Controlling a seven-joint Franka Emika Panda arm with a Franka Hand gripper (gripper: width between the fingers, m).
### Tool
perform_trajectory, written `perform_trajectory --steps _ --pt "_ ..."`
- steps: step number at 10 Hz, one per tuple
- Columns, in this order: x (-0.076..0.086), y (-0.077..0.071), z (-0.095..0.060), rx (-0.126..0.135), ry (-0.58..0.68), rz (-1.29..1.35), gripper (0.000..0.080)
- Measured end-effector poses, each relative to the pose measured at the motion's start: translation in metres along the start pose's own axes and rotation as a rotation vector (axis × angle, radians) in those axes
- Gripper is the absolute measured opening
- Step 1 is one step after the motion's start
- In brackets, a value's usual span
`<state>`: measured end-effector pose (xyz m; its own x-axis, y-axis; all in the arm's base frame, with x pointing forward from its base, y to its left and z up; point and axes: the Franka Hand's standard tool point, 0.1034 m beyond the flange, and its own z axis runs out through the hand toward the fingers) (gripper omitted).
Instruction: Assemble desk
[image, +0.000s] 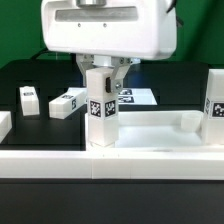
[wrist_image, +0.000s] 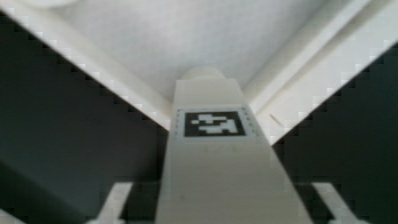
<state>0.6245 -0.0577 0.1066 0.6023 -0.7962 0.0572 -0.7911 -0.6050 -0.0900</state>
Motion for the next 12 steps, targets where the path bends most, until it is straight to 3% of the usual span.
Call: perform_trajectory --steps 5,6,7,12 --pt "-0.0021 0.0001 0.0003 0.001 -0.015 0.08 0.0291" --pt "-0.0023 0.0 0.0005 0.001 -0.015 0.079 0.0522" --pt "-0.0015 0.0012 0.0007 0.001 -0.016 -0.008 0.0609" --pt "0.0017 0.0012 -0.0003 0.001 -0.024 -0.606 0.0649"
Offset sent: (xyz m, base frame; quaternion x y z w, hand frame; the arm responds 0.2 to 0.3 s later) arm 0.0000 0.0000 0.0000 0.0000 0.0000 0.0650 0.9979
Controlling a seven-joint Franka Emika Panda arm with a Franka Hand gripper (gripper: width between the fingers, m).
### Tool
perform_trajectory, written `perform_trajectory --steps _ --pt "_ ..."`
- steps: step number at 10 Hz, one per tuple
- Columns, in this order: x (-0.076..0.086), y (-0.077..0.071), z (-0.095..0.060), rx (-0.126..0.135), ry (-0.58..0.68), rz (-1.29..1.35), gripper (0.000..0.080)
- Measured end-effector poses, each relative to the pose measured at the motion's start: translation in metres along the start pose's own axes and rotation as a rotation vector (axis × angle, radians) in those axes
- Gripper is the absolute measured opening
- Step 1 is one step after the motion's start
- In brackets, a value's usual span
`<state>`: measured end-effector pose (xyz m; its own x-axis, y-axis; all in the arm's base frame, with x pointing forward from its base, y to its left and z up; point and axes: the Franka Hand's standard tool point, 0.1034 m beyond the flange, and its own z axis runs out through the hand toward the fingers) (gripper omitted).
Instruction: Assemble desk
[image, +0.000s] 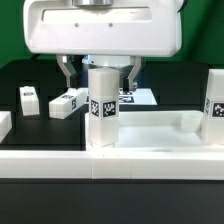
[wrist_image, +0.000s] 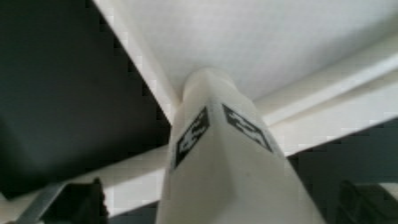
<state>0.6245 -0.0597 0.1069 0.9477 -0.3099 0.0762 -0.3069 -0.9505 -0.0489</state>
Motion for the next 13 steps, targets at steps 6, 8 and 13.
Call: perform_trajectory --steps 6,8,13 --pt "-0.001 -0.002 0.0005 -0.016 -0.007 -0.552 0.0649" --pt "-0.0007 -0.0025 0.0005 -0.021 -0.003 -0.649 0.0649" --pt "-0.0008 -0.0023 0.0006 -0.02 -0.004 -0.672 0.0288"
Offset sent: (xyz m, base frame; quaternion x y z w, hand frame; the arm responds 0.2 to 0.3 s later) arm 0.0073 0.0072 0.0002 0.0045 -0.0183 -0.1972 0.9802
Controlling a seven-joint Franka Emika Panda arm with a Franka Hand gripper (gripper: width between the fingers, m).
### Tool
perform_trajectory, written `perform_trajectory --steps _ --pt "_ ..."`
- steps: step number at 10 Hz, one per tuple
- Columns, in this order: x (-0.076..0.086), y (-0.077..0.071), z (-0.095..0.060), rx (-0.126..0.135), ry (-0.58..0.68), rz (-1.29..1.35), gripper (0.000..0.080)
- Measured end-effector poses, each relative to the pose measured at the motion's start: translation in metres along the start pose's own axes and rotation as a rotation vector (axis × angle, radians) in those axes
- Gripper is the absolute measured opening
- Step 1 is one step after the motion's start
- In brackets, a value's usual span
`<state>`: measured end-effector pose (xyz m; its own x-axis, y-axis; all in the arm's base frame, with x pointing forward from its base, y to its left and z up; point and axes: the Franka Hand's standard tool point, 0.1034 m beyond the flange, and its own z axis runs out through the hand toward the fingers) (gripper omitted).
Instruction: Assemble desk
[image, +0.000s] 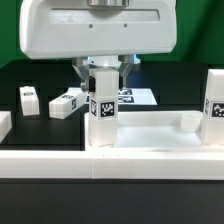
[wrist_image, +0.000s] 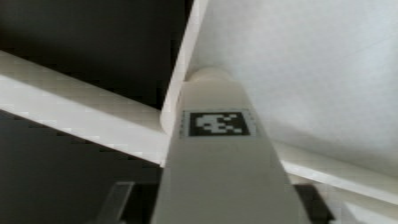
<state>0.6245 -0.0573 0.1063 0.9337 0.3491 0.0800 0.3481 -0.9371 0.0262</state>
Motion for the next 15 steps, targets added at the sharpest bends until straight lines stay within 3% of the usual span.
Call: perform_trajectory --steps 3,12,15 --pt "0.0002 -0.0003 0.0 0.002 0.001 0.062 0.0288" --pt "-0.0017 -0.0013 0.0017 0.012 0.004 1.03 0.029" --pt "-0.0023 0.0001 0.0019 0.032 0.002 1.284 0.0291"
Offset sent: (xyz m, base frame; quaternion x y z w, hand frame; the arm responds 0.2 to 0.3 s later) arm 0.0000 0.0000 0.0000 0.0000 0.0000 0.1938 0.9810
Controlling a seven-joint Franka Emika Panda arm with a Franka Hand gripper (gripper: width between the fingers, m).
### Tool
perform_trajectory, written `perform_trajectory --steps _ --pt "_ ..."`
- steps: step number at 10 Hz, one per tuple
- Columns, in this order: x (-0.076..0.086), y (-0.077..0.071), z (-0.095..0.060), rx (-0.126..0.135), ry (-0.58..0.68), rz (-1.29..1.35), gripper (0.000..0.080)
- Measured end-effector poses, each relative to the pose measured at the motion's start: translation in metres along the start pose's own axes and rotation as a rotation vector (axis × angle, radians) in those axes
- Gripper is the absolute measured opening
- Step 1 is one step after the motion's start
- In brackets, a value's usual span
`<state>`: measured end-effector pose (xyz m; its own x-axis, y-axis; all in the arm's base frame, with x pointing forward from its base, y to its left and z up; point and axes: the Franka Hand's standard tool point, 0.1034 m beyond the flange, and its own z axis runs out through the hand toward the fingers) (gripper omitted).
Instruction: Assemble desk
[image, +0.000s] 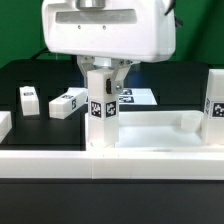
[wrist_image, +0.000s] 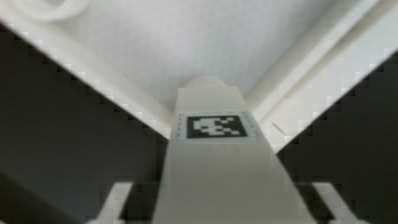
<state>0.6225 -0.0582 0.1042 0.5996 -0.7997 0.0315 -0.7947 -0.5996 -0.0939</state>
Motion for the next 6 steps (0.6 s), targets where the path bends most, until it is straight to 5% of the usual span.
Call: perform_trajectory --steps 5,6 --pt "0.0003 0.0005 0.0 0.008 -0.008 0.123 0.03" --pt "-0.0003 0.0012 0.0001 0.002 -0.012 0.056 0.0512"
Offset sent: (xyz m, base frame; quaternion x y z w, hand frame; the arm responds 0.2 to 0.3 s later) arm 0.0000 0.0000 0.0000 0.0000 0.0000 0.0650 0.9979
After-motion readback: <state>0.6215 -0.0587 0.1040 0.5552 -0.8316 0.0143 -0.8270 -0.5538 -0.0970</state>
